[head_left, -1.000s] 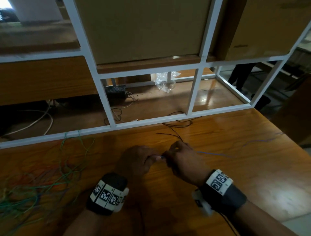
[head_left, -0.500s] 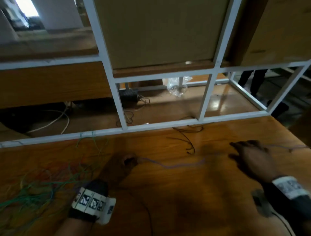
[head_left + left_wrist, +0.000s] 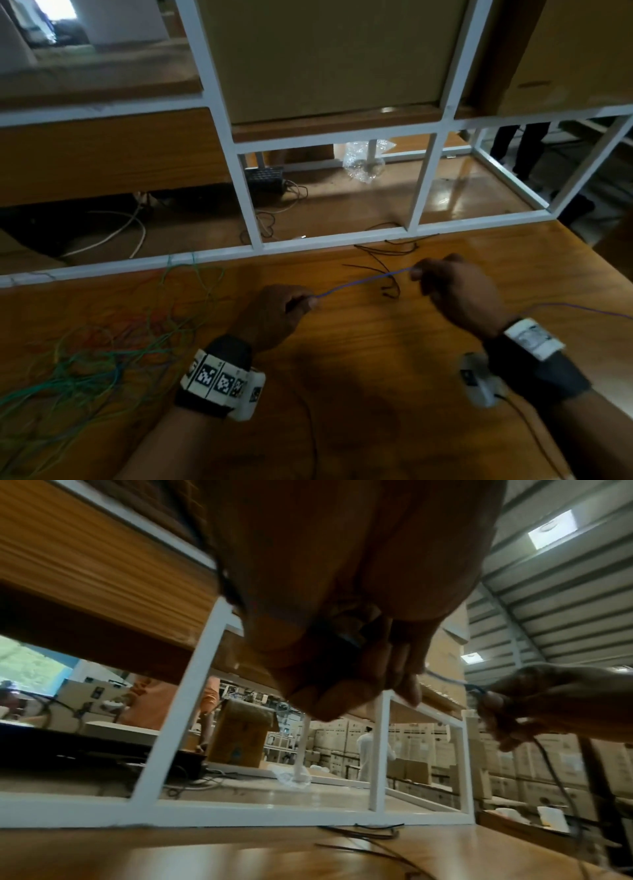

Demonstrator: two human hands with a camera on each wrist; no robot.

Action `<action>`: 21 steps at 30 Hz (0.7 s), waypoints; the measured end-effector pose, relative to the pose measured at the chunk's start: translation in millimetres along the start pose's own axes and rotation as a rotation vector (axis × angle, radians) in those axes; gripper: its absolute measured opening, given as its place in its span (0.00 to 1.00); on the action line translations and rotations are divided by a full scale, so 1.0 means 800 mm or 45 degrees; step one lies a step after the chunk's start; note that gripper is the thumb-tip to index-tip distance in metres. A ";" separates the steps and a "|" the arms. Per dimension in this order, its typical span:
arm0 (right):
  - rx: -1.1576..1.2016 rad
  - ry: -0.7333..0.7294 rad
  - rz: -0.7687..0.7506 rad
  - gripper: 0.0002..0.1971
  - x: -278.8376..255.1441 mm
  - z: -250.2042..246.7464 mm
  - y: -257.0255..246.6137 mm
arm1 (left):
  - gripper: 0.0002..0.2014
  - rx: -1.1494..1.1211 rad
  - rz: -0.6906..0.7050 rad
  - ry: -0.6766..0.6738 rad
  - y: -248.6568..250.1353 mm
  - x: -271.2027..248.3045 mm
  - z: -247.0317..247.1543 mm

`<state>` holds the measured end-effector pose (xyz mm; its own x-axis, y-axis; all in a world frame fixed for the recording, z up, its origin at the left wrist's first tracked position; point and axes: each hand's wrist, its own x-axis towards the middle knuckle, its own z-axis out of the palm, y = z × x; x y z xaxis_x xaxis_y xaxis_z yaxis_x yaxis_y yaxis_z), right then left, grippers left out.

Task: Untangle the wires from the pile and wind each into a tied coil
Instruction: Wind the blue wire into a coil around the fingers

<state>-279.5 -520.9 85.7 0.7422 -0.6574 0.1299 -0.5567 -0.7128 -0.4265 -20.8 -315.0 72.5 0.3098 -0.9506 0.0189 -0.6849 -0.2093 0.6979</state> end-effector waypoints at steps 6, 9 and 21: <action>0.044 0.202 0.170 0.10 -0.022 -0.058 0.075 | 0.09 0.280 -0.256 0.068 -0.056 -0.048 -0.054; 0.015 0.093 0.063 0.12 -0.027 -0.046 0.079 | 0.08 0.127 -0.288 0.127 -0.065 -0.056 -0.061; 0.158 0.062 -0.185 0.13 -0.014 -0.027 0.051 | 0.24 -0.009 0.153 -0.118 0.061 0.032 0.067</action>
<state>-318.8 -547.6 86.6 0.7912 -0.5626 0.2399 -0.3924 -0.7678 -0.5064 -81.3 -361.5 68.7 0.1629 -0.9860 0.0366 -0.7089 -0.0912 0.6994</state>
